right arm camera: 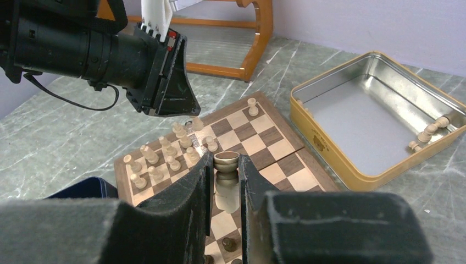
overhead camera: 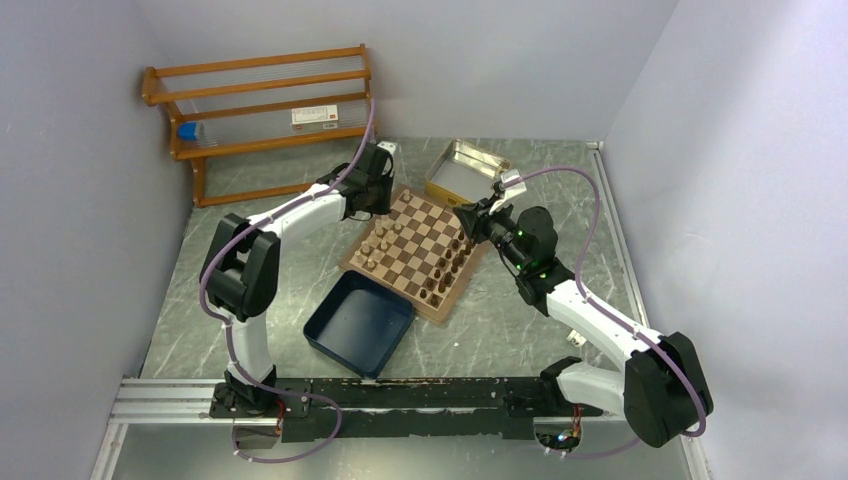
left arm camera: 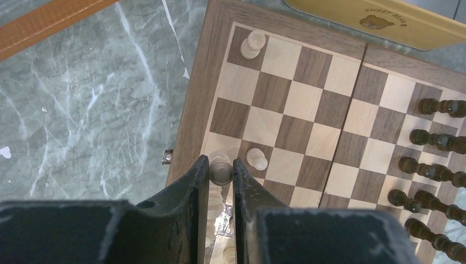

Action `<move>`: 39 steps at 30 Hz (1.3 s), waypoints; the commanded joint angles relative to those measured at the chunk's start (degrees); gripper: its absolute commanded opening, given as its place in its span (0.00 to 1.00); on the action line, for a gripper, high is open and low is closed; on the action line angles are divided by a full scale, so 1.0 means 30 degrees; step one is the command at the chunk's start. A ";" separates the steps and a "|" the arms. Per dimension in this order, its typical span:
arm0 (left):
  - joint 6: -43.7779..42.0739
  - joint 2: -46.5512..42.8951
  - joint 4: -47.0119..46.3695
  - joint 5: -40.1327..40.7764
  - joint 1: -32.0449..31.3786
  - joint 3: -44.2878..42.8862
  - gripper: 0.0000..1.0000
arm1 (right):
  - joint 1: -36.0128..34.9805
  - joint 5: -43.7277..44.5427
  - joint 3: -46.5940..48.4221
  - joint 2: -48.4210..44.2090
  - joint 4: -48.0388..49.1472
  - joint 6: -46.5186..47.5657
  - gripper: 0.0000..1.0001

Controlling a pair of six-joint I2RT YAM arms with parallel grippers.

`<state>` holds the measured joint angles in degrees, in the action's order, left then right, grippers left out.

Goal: Set up the chess pieces on the board
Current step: Place the chess piece on the chessboard.

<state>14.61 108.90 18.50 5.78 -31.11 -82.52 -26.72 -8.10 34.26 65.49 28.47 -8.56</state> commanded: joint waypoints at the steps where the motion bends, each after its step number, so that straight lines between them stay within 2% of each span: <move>1: 0.0198 0.0310 -0.0738 -0.0346 0.0208 0.0088 0.10 | -0.0117 0.0295 -0.0112 -0.0375 0.0649 0.0241 0.00; 39: 0.0042 0.0949 -0.1445 -0.0990 0.0293 0.0377 0.13 | -0.0123 0.0297 -0.0141 -0.0474 0.0625 0.0355 0.00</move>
<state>14.81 110.93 16.32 4.23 -30.50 -81.67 -26.74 -8.08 34.26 65.28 28.45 -8.29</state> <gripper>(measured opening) 0.220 0.220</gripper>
